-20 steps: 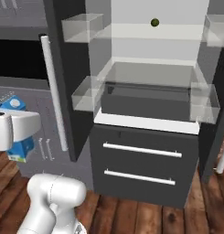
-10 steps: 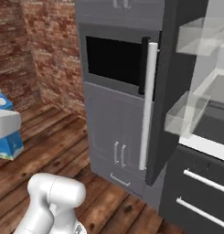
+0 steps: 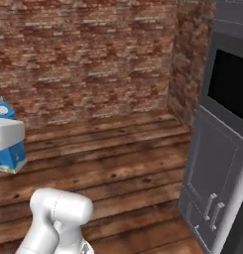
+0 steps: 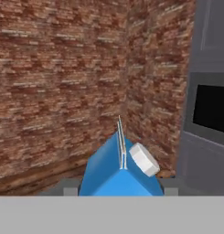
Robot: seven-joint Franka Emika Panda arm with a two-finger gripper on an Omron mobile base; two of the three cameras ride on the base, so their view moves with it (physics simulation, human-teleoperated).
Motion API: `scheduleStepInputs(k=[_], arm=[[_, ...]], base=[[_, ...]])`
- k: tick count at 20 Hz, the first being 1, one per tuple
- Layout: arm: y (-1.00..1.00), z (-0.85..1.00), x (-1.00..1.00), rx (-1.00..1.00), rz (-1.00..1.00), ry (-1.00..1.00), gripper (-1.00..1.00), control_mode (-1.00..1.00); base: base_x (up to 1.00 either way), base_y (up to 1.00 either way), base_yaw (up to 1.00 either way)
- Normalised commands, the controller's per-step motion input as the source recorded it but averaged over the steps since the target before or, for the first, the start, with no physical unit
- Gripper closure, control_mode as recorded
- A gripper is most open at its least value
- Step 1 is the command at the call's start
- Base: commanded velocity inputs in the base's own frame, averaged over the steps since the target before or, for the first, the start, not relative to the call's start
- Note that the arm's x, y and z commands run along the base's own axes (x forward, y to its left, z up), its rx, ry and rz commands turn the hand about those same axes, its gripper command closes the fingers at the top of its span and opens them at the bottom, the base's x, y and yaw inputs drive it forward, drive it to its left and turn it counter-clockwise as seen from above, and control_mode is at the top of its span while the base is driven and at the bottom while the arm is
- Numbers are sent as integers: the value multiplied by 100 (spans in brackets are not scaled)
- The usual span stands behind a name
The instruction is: Take out the milk from the fridge and place it on the tray on the counter. Then take the sugar cube near the tray and place it in the tray.
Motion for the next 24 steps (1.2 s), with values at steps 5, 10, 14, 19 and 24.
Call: scheduleStepInputs(k=[5,10,14,19,24], arm=[[0,0,0,0,0,0,100,100],[0,0,0,0,0,0,100,100],[0,0,0,0,0,0,100,100],[0,0,0,0,0,0,100,100],[0,0,0,0,0,0,100,100]], base=[[0,0,100],[0,0,100],[0,0,100],[0,0,100],[0,-3,100]])
